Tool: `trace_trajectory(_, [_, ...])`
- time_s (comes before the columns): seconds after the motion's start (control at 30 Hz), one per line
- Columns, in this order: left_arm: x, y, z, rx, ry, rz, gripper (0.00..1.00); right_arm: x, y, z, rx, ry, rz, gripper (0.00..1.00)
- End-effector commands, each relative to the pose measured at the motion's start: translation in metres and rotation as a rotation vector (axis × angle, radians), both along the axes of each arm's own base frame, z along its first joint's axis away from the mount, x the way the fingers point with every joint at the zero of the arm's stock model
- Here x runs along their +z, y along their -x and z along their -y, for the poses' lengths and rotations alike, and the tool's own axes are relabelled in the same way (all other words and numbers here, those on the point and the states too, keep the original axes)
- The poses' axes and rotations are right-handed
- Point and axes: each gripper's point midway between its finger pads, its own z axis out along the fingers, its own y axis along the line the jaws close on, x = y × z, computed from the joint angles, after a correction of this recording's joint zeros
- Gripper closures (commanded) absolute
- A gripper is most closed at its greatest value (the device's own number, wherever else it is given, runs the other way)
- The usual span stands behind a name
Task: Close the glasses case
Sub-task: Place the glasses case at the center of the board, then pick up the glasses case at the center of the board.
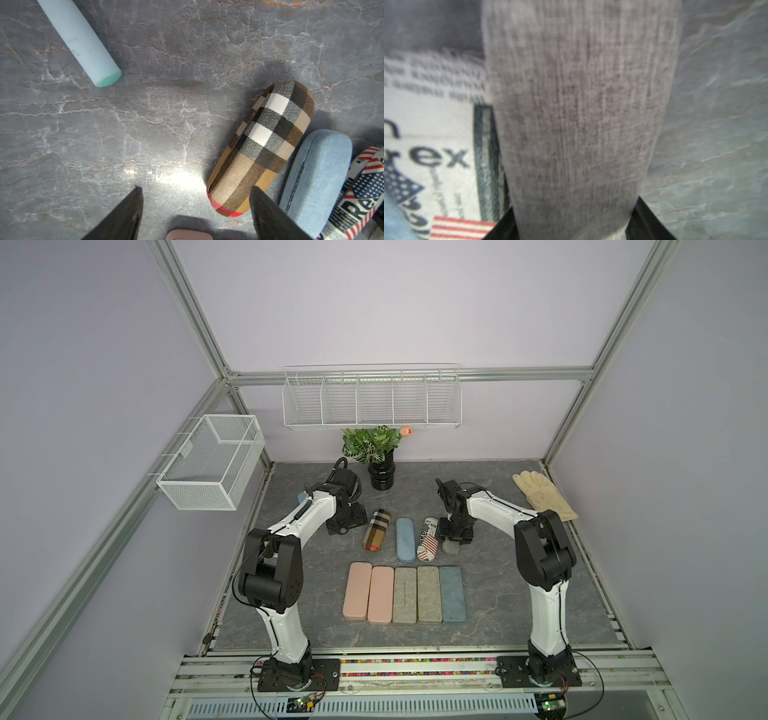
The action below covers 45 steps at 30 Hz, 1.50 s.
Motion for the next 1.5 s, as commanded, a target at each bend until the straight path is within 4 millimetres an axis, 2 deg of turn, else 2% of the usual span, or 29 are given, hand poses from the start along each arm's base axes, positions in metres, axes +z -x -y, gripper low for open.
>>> trace_trajectory(0.0, [0.010,0.003,-0.008,0.012,-0.014,0.023,0.19,-0.011,0.015,-0.008,-0.017,0.011,-0.061,0.49])
trace_trajectory(0.2, [0.012,0.007,-0.011,0.018,-0.014,0.027,0.19,-0.010,0.024,-0.022,0.009,0.012,-0.062,0.48])
trace_trajectory(0.37, [0.014,0.008,-0.011,0.017,-0.011,0.032,0.19,-0.004,0.027,-0.021,0.014,0.038,-0.056,0.29])
trace_trajectory(0.53, [0.017,0.004,-0.010,0.014,-0.008,0.040,0.19,0.021,0.027,-0.006,0.012,0.087,-0.018,0.21])
trace_trajectory(0.7, [0.019,-0.005,-0.005,0.007,0.002,0.047,0.19,0.060,0.027,0.015,-0.009,0.115,0.056,0.18])
trace_trajectory(0.83, [0.023,-0.014,0.000,0.001,0.017,0.056,0.19,0.098,0.027,0.056,-0.076,0.133,0.129,0.16])
trace_trajectory(0.93, [0.025,-0.021,0.004,-0.003,0.024,0.062,0.19,0.123,0.031,0.106,-0.160,0.172,0.164,0.15])
trace_trajectory(1.0, [0.024,-0.024,0.006,-0.005,0.032,0.063,0.19,0.128,0.038,0.140,-0.226,0.215,0.160,0.15])
trace_trajectory(1.13, [0.017,-0.030,0.010,-0.008,0.041,0.045,0.19,0.131,0.064,0.208,-0.370,0.303,0.142,0.15])
trace_trajectory(1.23, [0.011,-0.032,0.013,-0.009,0.047,0.036,0.19,0.127,0.089,0.248,-0.466,0.327,0.112,0.15])
trace_trajectory(1.33, [0.009,-0.032,0.013,-0.006,0.050,0.031,0.19,0.120,0.111,0.273,-0.525,0.322,0.088,0.15])
trace_trajectory(1.47, [0.006,-0.031,0.013,0.003,0.049,0.026,0.19,0.102,0.131,0.292,-0.578,0.296,0.047,0.15])
